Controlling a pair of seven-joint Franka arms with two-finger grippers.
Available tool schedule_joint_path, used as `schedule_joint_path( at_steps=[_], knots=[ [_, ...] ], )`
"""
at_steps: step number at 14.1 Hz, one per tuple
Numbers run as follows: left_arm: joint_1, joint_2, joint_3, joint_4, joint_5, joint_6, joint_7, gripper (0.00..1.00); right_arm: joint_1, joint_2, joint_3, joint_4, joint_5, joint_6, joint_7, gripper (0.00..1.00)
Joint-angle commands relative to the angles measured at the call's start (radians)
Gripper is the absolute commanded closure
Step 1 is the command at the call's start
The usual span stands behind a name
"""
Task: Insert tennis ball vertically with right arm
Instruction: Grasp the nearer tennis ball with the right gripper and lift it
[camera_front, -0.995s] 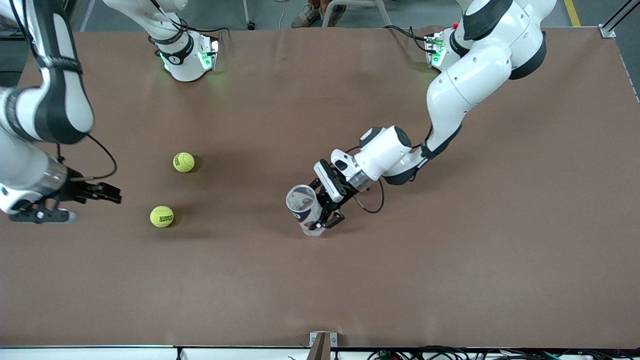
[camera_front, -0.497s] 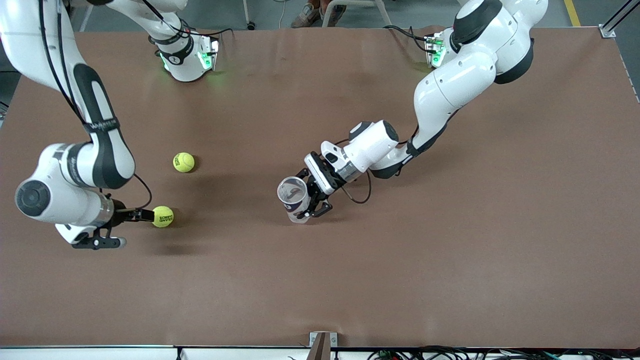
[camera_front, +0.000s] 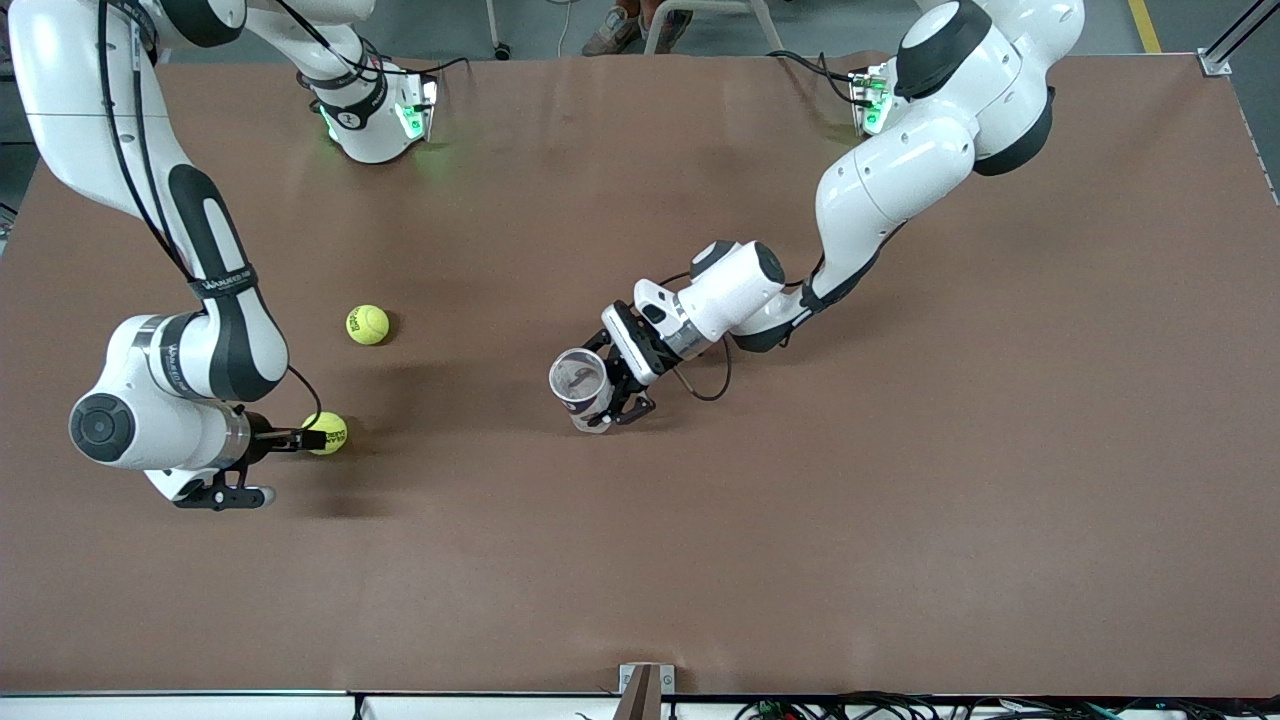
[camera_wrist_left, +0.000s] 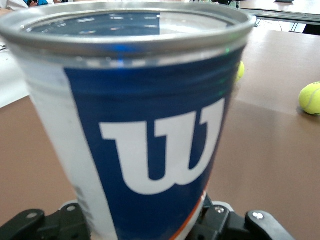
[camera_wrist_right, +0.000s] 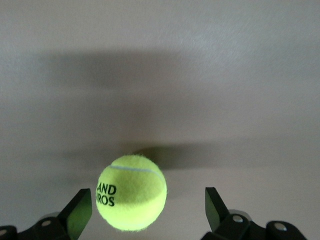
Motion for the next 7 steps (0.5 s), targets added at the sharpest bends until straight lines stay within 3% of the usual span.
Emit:
schedule_joint_path(
  at_steps=[1, 7],
  knots=[
    [-0.004, 0.012, -0.008, 0.016, -0.007, 0.008, 0.004, 0.26, 0.018, -0.008, 0.005, -0.019, 0.013, -0.013, 0.015, 0.00],
    [-0.004, 0.022, -0.007, 0.014, 0.012, 0.008, 0.002, 0.26, 0.020, 0.022, 0.005, -0.019, 0.011, 0.001, 0.015, 0.00]
  ],
)
